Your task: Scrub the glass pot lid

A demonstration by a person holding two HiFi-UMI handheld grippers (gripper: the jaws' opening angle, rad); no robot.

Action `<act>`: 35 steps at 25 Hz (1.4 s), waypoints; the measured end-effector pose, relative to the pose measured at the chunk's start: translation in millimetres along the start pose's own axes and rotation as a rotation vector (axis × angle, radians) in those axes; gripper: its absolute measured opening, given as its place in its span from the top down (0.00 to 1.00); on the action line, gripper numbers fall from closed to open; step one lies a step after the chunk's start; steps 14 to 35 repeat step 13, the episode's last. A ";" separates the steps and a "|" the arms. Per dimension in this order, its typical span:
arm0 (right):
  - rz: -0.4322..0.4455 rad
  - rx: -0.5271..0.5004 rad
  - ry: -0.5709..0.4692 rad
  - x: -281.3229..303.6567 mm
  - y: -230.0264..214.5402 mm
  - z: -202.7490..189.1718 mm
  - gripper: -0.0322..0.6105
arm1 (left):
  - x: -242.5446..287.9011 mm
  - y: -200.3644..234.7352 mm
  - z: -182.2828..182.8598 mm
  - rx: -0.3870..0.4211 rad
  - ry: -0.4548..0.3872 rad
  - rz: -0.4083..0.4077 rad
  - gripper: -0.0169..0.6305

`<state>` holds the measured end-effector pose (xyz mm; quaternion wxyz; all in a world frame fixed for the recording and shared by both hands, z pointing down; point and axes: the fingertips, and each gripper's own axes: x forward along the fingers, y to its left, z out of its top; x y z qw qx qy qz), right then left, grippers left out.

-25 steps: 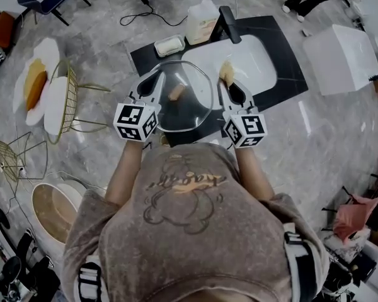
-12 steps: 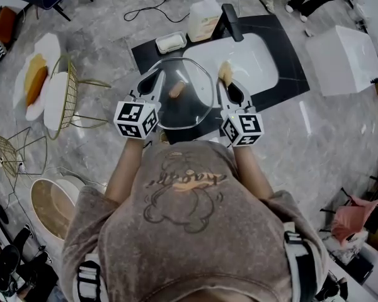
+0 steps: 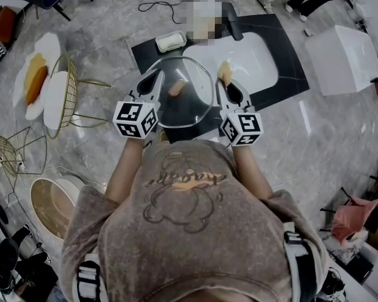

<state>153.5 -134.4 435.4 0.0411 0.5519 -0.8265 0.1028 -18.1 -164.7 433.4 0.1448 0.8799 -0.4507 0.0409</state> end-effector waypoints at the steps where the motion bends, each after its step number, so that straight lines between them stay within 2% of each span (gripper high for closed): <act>1: 0.000 0.000 0.001 -0.8 0.6 -0.8 0.87 | -0.9 -0.2 -0.5 -0.002 0.000 0.000 0.95; 35: -0.001 -0.003 0.008 -3.4 0.7 -3.3 0.87 | -4.4 0.8 -3.1 -0.021 0.000 0.012 0.95</act>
